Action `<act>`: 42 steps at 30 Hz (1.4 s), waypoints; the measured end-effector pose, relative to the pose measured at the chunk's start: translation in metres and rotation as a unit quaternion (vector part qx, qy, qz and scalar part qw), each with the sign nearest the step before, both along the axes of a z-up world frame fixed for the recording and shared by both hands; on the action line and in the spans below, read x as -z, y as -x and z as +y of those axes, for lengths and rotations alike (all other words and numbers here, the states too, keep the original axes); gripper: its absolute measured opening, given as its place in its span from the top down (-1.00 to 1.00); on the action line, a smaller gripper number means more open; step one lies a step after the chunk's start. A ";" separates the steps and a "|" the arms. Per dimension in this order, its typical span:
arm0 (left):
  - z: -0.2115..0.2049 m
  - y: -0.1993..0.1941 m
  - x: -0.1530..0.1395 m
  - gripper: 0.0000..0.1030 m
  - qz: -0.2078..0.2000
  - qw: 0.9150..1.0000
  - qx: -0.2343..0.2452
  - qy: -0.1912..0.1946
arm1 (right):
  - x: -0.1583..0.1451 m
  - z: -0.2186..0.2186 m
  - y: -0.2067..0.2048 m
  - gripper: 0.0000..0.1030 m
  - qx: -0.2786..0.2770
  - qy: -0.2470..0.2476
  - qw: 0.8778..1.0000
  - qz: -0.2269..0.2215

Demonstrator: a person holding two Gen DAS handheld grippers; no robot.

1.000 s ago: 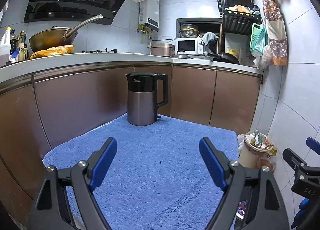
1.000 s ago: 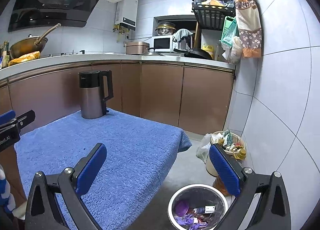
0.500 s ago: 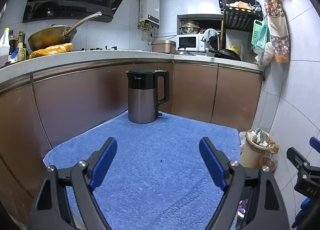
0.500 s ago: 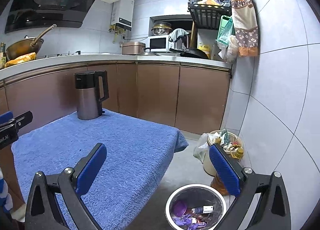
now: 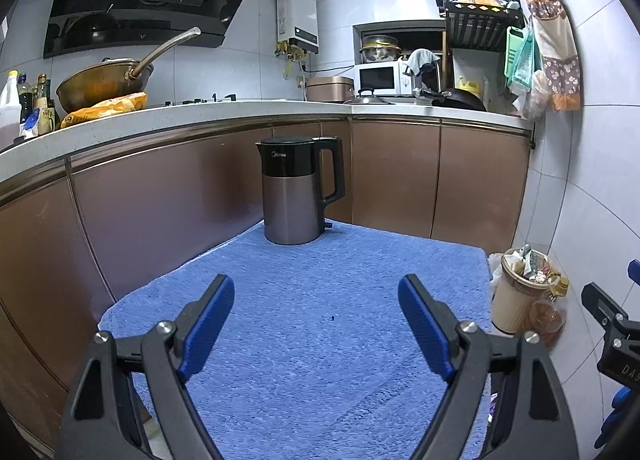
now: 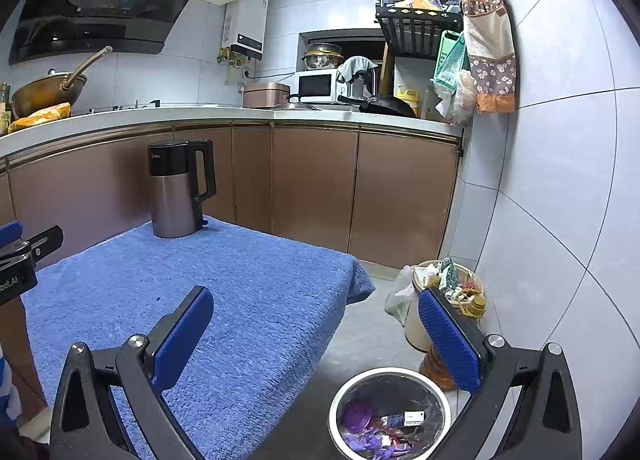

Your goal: Collect trash

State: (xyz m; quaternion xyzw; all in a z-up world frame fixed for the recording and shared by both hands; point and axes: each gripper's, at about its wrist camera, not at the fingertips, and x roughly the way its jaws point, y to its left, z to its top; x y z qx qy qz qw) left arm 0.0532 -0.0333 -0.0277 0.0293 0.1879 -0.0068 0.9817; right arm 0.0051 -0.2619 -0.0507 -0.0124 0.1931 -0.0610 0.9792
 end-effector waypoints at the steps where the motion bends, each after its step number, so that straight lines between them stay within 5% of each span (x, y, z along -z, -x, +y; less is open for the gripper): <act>1: -0.001 0.000 0.000 -0.62 0.000 1.000 0.000 -0.001 | 0.000 0.000 0.000 -1.00 0.001 0.000 1.000 0.001; 42: 0.000 -0.001 0.006 -0.62 0.012 1.000 0.005 -0.006 | 0.009 -0.016 -0.007 -1.00 -0.003 0.000 1.000 0.013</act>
